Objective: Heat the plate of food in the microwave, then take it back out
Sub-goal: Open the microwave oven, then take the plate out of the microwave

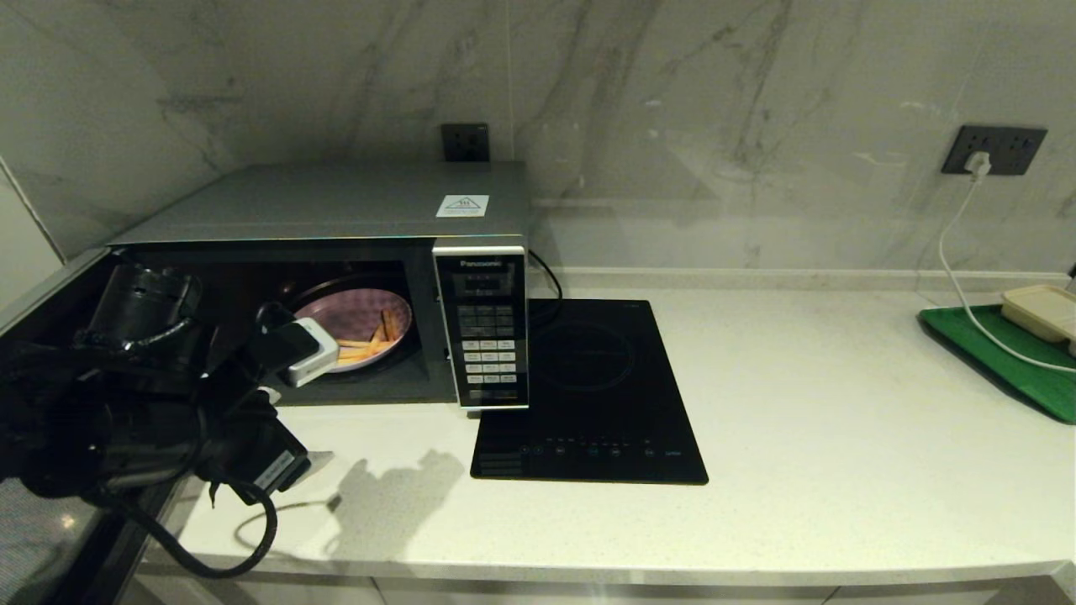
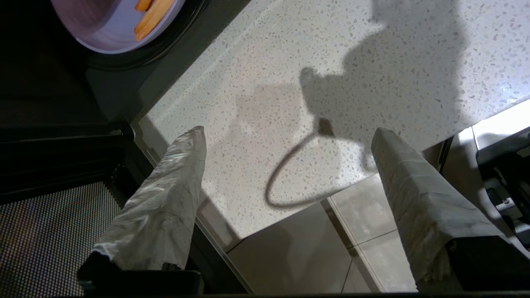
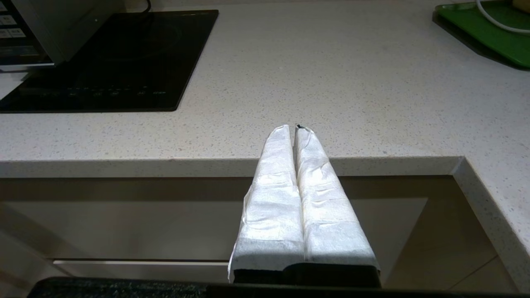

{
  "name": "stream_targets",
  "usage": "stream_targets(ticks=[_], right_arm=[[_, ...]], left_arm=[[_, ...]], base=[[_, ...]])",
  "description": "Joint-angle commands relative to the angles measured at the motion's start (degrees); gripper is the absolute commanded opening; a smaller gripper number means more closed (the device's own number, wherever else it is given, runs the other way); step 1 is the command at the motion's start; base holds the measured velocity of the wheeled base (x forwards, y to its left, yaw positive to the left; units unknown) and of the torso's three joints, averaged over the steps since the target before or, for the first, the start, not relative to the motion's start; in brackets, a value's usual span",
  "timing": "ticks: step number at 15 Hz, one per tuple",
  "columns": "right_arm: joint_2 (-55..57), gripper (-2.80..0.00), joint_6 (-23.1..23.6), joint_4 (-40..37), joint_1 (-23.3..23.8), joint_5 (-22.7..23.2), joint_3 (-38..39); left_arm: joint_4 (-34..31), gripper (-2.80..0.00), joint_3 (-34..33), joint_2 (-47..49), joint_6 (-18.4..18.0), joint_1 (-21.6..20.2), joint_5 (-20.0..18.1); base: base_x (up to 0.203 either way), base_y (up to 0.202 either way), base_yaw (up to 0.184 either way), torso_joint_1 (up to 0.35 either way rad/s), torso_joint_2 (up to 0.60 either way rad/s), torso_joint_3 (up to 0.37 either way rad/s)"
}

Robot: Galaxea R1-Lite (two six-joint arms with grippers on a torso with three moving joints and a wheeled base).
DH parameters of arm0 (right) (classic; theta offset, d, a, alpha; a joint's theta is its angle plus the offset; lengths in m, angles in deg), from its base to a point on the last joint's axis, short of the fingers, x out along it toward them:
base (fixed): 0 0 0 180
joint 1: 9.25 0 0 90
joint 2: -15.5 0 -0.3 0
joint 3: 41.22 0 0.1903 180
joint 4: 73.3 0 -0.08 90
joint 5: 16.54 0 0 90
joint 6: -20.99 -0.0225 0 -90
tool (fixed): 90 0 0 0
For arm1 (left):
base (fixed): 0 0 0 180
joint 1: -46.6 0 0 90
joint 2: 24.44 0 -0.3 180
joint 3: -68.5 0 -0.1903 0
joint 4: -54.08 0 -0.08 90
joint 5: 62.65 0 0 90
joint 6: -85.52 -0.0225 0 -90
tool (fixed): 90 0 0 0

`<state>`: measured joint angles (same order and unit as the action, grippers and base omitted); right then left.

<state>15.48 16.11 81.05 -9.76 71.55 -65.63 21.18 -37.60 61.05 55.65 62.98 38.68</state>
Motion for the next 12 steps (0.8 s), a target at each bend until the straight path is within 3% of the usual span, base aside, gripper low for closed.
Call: stream_targets(ticks=[1, 3, 4, 6, 8, 10, 11, 12], right_arm=[[0.02, -2.8, -0.05, -0.01, -0.02, -0.03, -0.01], [0.02, -2.8, -0.05, -0.01, -0.02, -0.03, -0.01], [0.02, -2.8, -0.05, -0.01, -0.02, -0.03, -0.01], [0.02, -2.8, -0.05, -0.01, -0.02, -0.03, -0.01], [0.02, -2.8, -0.05, -0.01, -0.02, -0.03, -0.01], [0.02, -2.8, -0.05, -0.01, -0.02, -0.03, -0.01], [0.02, -2.8, -0.05, -0.01, -0.02, -0.03, -0.01], [0.02, -2.8, -0.05, -0.01, -0.02, -0.03, -0.01]], left_arm=[[0.12, 0.0, 0.85, 3.6, 1.17, -1.29, -3.1], [0.81, 0.0, 1.72, 4.57, 7.82, -2.12, -10.39], [1.51, 0.0, 1.98, 4.57, 15.52, -1.73, -14.04], [4.16, 0.0, 2.92, 4.62, 39.72, 0.73, -17.38], [9.95, 0.0, 4.64, 4.59, 66.68, 2.74, -17.54], [16.69, 0.0, 5.64, 4.3, 85.82, 3.95, -15.43], [19.01, 0.0, 6.05, 4.27, 93.61, 4.13, -13.41], [20.93, 0.0, 6.49, 4.68, 98.26, 3.62, -10.33]], base=[[0.0, 0.0, 0.0, 0.0, 0.0, 0.0], [0.0, 0.0, 0.0, 0.0, 0.0, 0.0], [0.0, 0.0, 0.0, 0.0, 0.0, 0.0], [0.0, 0.0, 0.0, 0.0, 0.0, 0.0], [0.0, 0.0, 0.0, 0.0, 0.0, 0.0], [0.0, 0.0, 0.0, 0.0, 0.0, 0.0], [0.0, 0.0, 0.0, 0.0, 0.0, 0.0], [0.0, 0.0, 0.0, 0.0, 0.0, 0.0]])
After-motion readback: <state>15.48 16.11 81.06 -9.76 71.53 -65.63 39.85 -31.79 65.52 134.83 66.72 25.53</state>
